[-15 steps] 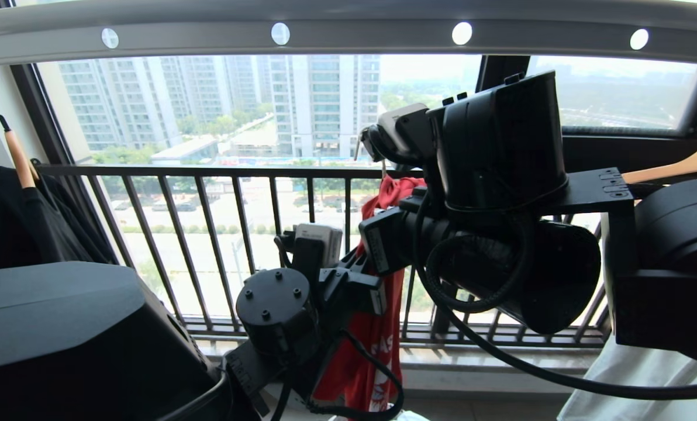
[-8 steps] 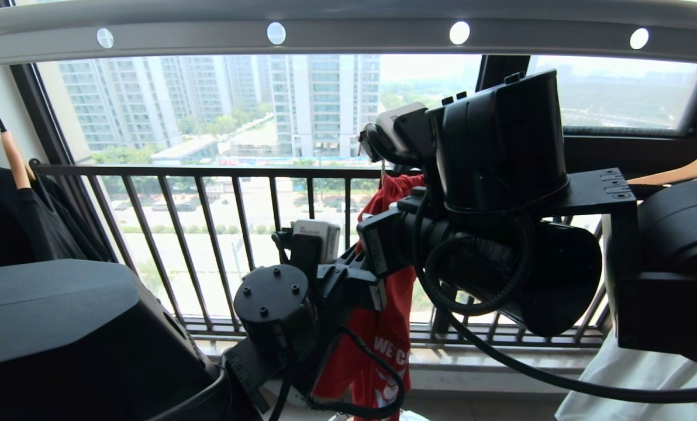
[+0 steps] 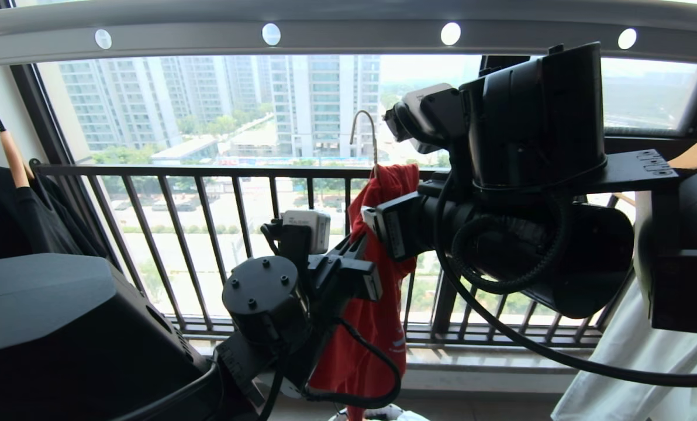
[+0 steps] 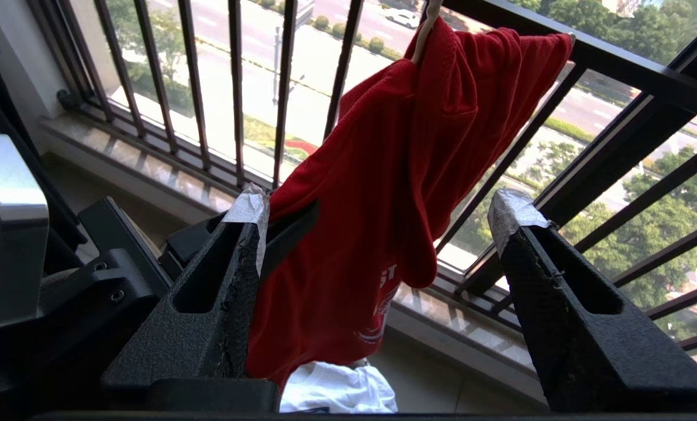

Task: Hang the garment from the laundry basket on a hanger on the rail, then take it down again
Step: Hang the clothes on the clothes rack

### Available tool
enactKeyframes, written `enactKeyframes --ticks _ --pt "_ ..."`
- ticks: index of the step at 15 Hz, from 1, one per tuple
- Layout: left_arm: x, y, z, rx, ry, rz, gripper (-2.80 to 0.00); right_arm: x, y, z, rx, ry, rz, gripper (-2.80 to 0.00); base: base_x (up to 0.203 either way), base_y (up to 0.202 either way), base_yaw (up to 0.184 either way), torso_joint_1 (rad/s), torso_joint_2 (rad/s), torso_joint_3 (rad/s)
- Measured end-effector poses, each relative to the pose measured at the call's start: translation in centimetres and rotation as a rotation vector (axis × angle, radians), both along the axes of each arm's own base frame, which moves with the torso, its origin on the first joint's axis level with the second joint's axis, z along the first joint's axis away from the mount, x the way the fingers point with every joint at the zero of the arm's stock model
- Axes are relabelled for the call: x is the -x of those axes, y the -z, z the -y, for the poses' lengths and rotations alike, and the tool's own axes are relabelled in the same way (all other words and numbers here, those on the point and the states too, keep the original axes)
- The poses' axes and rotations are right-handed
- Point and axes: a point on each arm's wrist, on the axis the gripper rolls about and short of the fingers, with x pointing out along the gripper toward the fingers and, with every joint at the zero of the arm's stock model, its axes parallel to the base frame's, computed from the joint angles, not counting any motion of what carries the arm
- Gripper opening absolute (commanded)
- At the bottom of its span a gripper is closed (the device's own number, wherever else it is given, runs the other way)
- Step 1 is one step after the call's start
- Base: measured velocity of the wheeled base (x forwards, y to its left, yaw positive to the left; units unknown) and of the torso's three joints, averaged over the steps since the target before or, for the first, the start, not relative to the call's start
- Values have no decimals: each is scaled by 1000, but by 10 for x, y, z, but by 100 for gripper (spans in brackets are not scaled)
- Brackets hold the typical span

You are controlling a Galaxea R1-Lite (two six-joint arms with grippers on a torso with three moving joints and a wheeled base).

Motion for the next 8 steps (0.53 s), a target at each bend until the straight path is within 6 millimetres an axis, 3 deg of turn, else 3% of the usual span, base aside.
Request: enactKeyframes --ticks 4,8 --pt "5 -2 -8 15 13 -13 -280 -1 2 32 14 57 -13 -280 0 0 0 0 0 0" --pt "20 -1 -21 15 130 -41 -280 -5 4 68 45 93 -60 -280 0 0 0 0 0 0"
